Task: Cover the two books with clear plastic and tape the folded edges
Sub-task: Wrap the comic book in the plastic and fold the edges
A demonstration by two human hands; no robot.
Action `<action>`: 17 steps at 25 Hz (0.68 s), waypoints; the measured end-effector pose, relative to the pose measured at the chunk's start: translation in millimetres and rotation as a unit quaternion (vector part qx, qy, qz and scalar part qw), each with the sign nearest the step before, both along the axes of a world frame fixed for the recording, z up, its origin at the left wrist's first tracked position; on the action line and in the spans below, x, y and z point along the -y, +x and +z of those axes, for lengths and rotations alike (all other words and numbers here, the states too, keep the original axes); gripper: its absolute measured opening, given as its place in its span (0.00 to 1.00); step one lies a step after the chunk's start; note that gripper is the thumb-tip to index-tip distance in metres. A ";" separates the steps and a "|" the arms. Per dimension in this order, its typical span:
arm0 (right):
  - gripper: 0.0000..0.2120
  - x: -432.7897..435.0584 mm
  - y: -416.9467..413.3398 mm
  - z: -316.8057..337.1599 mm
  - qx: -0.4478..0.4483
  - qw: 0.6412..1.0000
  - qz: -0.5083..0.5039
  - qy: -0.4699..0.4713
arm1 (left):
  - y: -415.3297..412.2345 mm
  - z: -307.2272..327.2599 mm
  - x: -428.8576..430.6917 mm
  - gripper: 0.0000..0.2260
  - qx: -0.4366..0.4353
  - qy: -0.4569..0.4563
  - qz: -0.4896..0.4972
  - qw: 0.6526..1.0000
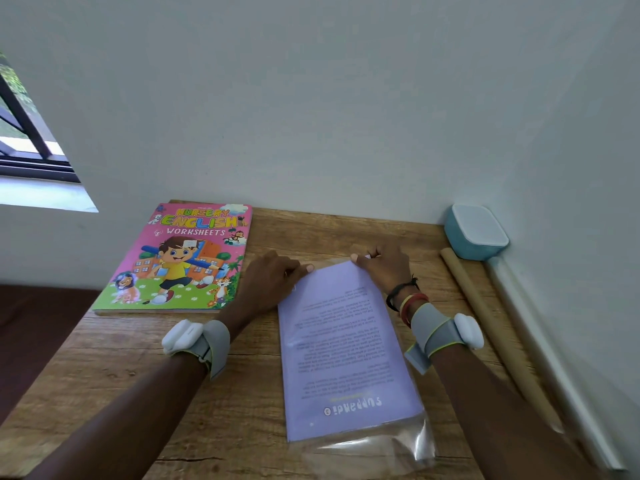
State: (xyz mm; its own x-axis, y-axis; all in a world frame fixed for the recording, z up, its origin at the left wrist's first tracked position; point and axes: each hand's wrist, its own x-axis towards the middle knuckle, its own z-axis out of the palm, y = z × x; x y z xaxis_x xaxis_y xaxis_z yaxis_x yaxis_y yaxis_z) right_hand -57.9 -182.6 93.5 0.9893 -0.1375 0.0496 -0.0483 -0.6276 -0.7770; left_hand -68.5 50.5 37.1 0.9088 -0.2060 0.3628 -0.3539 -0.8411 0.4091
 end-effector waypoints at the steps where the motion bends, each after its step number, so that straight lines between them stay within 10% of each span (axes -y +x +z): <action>1: 0.18 -2.4 -2.2 -2.3 0.003 1.000 -0.006 -0.006 | -0.4 -1.9 -2.2 0.25 -0.009 -0.017 -0.001 1.000; 17: 0.20 13.9 -5.8 -10.2 -0.120 0.992 -0.008 -0.029 | -11.6 4.7 5.9 0.12 0.058 0.047 -0.033 0.997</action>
